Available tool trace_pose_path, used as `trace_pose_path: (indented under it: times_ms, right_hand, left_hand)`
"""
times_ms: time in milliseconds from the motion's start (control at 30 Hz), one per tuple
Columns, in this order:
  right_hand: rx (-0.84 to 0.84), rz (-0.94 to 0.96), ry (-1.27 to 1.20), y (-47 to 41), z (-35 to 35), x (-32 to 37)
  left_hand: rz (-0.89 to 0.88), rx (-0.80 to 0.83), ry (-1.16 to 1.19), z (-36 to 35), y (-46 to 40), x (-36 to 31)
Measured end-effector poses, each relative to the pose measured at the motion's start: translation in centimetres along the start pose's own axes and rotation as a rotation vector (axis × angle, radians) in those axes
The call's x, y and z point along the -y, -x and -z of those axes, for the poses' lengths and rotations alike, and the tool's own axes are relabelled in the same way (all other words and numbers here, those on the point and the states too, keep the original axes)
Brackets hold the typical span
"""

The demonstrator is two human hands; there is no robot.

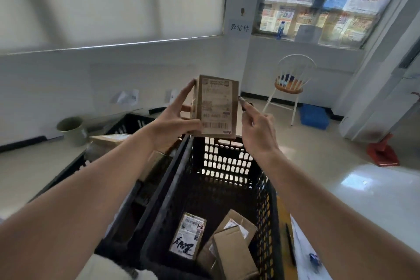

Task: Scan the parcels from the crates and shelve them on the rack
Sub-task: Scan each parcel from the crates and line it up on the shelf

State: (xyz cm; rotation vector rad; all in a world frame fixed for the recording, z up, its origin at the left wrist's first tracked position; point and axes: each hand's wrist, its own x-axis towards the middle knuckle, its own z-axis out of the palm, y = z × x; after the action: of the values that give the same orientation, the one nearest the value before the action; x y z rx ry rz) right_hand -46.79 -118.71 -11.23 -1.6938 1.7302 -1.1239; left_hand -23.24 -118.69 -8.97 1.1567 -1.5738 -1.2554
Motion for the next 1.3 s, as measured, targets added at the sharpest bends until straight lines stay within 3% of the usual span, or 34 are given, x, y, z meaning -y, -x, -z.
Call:
trace_pose_path:
  times_ms: [200, 633, 833, 1000, 1300]
  right_hand:
    - [0.203, 0.194, -0.241, 2.8, -0.7, 3.5]
    - [0.516, 0.552, -0.403, 18.4, -8.7, 18.2]
    - [0.638, 0.704, -0.492, 30.6, -12.1, 26.3]
    - [0.766, 0.725, -0.597, 43.1, -14.4, 33.0]
    - [0.922, 0.788, -0.747, 64.5, -18.4, 42.5]
  left_hand:
    - [-0.045, -0.255, -0.055, -1.1, 8.5, -2.3]
    - [-0.003, -0.844, -0.109, 3.5, 34.0, -6.5]
    - [-0.025, -1.132, -0.195, 5.8, 49.0, -8.7]
    - [0.0, -1.338, -0.389, 7.3, 62.9, -9.9]
    - [0.036, -1.55, -0.521, 8.5, 85.2, -12.4]
